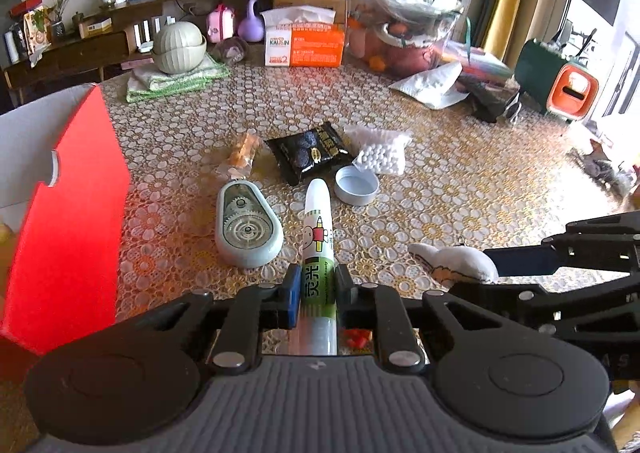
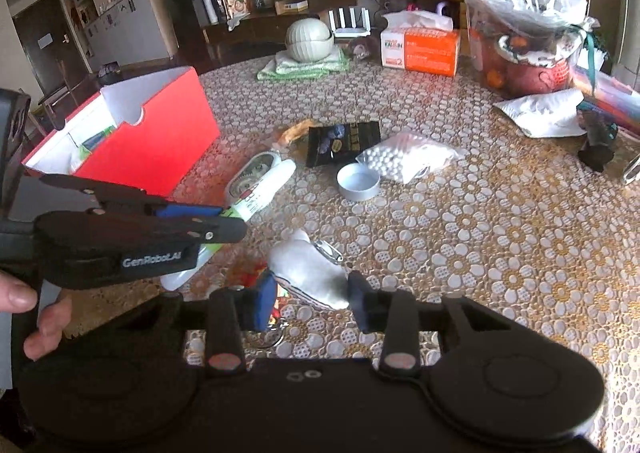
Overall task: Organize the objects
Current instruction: 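Grasp the white glue stick with the left gripper while the right gripper grasps the white toy, then carry the glue stick and white toy over the red box and lower them inside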
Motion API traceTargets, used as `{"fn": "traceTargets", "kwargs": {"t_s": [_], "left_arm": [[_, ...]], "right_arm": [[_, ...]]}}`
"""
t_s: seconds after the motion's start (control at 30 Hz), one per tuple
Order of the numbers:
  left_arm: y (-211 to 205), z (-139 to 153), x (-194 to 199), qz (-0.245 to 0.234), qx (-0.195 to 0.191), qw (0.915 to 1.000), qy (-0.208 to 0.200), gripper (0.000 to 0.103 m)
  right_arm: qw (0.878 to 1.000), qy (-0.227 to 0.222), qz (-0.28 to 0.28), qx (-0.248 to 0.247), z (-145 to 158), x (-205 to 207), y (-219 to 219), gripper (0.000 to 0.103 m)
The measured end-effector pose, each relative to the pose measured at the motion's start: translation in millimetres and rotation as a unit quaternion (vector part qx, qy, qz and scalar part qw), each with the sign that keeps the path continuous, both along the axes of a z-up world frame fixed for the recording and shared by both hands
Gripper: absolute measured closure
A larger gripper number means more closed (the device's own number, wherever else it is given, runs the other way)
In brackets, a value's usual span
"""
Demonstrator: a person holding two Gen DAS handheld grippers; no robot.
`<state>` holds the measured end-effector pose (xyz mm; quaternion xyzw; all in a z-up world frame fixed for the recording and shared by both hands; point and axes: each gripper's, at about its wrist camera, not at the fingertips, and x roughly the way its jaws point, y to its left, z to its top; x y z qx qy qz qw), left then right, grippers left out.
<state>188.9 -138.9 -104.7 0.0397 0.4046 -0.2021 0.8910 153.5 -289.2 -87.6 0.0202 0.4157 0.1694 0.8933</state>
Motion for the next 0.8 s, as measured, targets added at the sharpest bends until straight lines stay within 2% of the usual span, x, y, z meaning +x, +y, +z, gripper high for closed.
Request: {"fn": "traceTargets", "kwargs": {"t_s": [0.43,0.8], "left_arm": [[37.5,37.0,-33.7,0.01,-0.033,0.9992,-0.019,0.086],[83.6,57.7,-52.7,0.026,-0.043,0.9982,-0.031,0.086]], "right_arm": [[1.0,-0.024,-0.004,-0.013,41.3,-26.9,19.6,0.066],[0.999,-0.047,0.014,-0.025,69.4,-41.2,64.1,0.066]]}}
